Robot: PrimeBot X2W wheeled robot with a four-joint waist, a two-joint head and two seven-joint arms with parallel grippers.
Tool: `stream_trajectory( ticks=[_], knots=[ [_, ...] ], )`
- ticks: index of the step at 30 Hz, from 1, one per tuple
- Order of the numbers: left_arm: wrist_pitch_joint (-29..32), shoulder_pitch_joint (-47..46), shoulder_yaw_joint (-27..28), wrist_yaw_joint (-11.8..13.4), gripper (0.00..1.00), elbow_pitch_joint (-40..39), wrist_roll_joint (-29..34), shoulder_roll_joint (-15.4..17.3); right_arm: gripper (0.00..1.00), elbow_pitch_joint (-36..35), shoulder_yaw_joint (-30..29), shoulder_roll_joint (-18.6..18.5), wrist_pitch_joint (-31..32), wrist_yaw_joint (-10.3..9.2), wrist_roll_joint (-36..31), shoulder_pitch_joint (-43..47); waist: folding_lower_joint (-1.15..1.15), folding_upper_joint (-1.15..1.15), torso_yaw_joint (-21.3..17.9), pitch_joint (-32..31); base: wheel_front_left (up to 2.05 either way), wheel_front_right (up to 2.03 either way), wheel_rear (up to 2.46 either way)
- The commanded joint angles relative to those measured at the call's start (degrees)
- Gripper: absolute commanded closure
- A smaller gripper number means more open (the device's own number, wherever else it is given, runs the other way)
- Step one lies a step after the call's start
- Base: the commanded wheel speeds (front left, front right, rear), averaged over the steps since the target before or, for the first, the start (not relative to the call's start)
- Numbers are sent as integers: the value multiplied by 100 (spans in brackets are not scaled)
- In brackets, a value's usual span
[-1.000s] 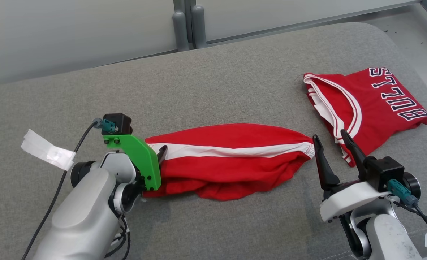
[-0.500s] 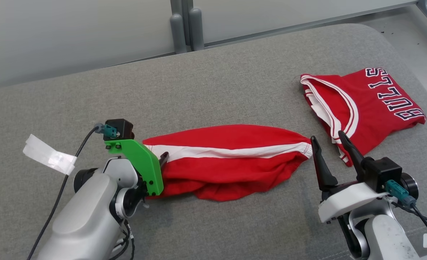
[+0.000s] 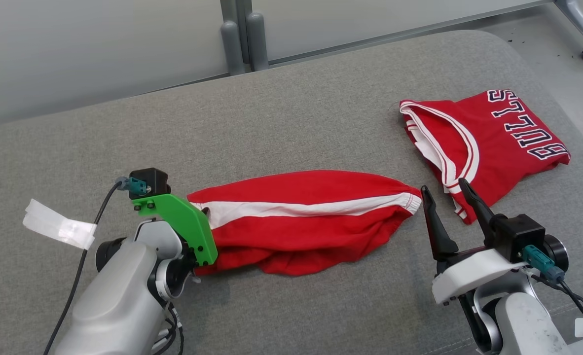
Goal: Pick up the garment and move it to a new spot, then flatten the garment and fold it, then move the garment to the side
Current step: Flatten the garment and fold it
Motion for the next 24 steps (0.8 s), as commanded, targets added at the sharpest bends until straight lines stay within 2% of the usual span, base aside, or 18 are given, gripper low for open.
stream_trajectory(
  ticks=[1,8,14,19,24],
  knots=[
    [-111,-65,20,-15,100,72,7,-21,0,13,-20,-6,-36,0,-43,-38,0,23,-8,-10,0,0,0],
    [-550,-9,85,-158,100,153,15,-95,0,21,-86,-5,-26,0,-24,70,0,23,41,-48,0,0,0],
    [-1160,349,162,-241,100,-211,54,-36,0,61,-149,-6,82,0,138,230,0,23,148,-82,0,0,0],
    [-1512,870,330,-119,100,-840,-73,85,0,127,-158,-7,254,0,391,352,0,23,228,-104,0,0,0],
    [-1672,1409,497,142,100,-1629,-117,307,0,204,-191,-8,502,0,619,465,0,23,329,-115,0,0,0]
  ],
)
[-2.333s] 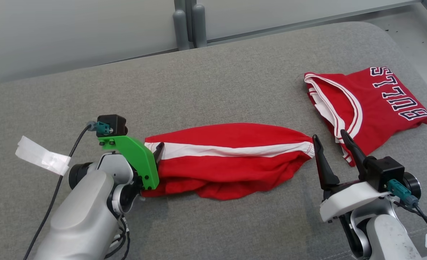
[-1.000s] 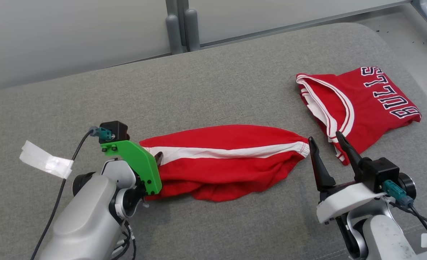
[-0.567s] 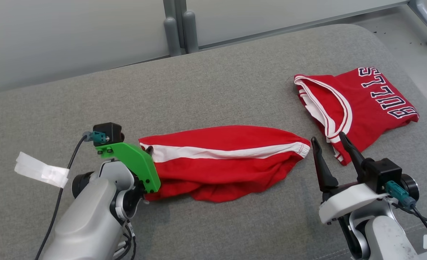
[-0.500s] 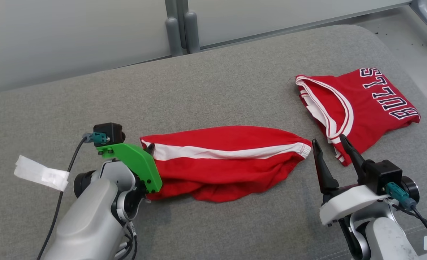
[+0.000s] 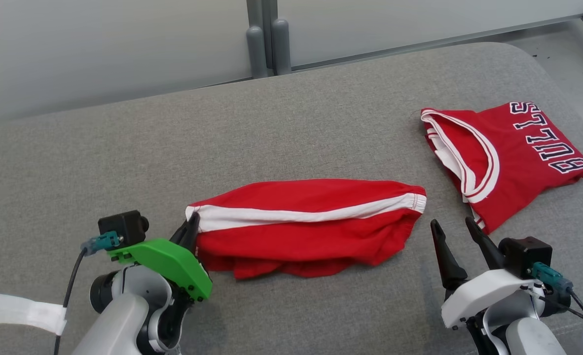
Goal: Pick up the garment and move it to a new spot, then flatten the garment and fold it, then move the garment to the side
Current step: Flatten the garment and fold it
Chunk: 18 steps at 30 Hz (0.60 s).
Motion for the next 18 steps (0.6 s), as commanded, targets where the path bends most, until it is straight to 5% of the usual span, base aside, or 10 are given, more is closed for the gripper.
stream_trajectory(
  ticks=[1,9,18],
  knots=[
    [3,220,51,115,100,-268,-12,114,0,36,-34,-11,52,0,183,38,0,23,57,0,0,0,0],
    [115,549,70,412,100,-838,-43,256,0,519,13,-104,221,0,975,-490,0,23,158,28,0,0,0],
    [109,547,25,471,100,-852,-15,219,0,1190,493,-560,867,0,1732,-1193,0,23,294,110,0,0,0]
  ],
)
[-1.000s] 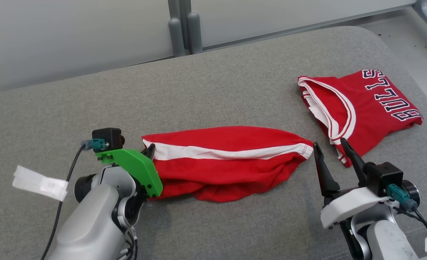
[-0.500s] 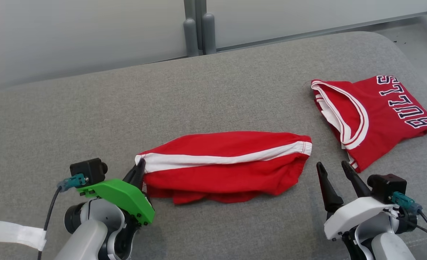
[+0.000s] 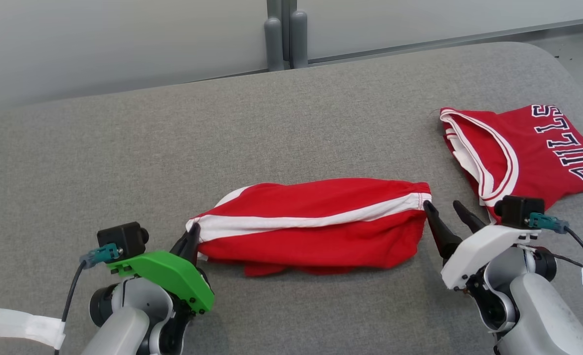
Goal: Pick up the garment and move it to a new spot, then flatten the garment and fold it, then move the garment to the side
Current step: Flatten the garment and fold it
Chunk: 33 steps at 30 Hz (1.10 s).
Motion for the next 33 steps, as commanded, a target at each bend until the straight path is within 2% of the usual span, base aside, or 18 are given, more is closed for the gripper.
stream_trajectory(
  ticks=[1,13,16,17,19,20,22,26,28,33],
  knots=[
    [-21,25,1,12,100,16,14,15,0,75,83,-73,70,0,95,-106,0,23,35,28,0,0,0],
    [-42,-117,-58,-37,100,101,34,-52,0,584,778,-434,233,0,515,-634,0,23,174,119,0,0,0],
    [-41,-132,-71,-43,100,125,30,-71,15,665,949,-506,231,0,578,-763,0,23,203,121,0,0,0],
    [-40,-135,-78,-49,100,133,28,-73,17,689,1003,-529,232,0,602,-804,0,23,211,120,0,0,0],
    [-40,-147,-88,-62,100,146,26,-81,44,737,1131,-586,269,0,646,-877,0,23,222,116,0,0,0],
    [-42,-154,-92,-65,100,158,28,-86,53,766,1185,-618,297,0,678,-907,0,23,227,113,0,0,0],
    [-51,-167,-103,-74,100,181,26,-96,64,823,1320,-660,387,0,752,-964,0,23,236,103,0,0,0],
    [-62,-186,-120,-83,100,224,24,-106,80,900,1554,-764,502,0,850,-1052,0,23,248,82,0,0,0],
    [-63,-180,-130,-83,100,241,26,-107,98,920,1635,-817,458,0,866,-1091,0,23,249,64,0,0,0],
    [-189,-107,-83,-93,100,227,27,-90,100,820,1779,-921,233,0,917,-1128,0,23,220,-58,0,0,0]
  ],
)
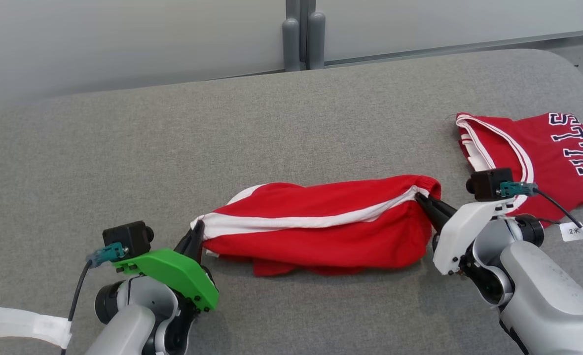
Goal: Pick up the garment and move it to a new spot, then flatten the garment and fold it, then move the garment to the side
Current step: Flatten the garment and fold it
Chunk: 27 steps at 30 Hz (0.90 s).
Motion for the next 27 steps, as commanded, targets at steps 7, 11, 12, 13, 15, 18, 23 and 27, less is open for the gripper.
stream_trajectory(
  ticks=[7,11,12,13,15,18,23,27],
  knots=[
    [-369,122,172,-62,100,-267,-17,27,100,-624,19,-281,-389,0,141,51,0,23,-94,-408,0,0,0],
    [-601,218,278,-67,100,-591,-23,21,100,-1134,-98,-429,-452,0,184,184,0,23,-141,-665,0,0,0],
    [-651,231,304,-47,100,-690,-2,34,100,-1287,-155,-464,-463,0,184,218,0,23,-149,-709,0,0,0],
    [-705,245,334,-29,100,-804,16,47,100,-1428,-216,-486,-448,0,193,259,0,23,-156,-746,0,0,0],
    [-787,266,395,0,100,-1036,26,71,100,-1733,-324,-533,-388,0,220,368,0,23,-160,-822,0,0,0],
    [-890,291,514,62,100,-1441,38,133,100,-2233,-509,-602,-243,0,302,543,0,23,-154,-933,0,0,0],
    [-980,275,752,187,100,-2016,75,292,100,-2962,-842,-701,13,0,324,787,0,23,-131,-1042,0,0,0],
    [-958,75,990,334,100,-2626,177,531,100,-3709,-1253,-714,297,0,271,954,0,23,-103,-1092,0,0,0]
  ],
)
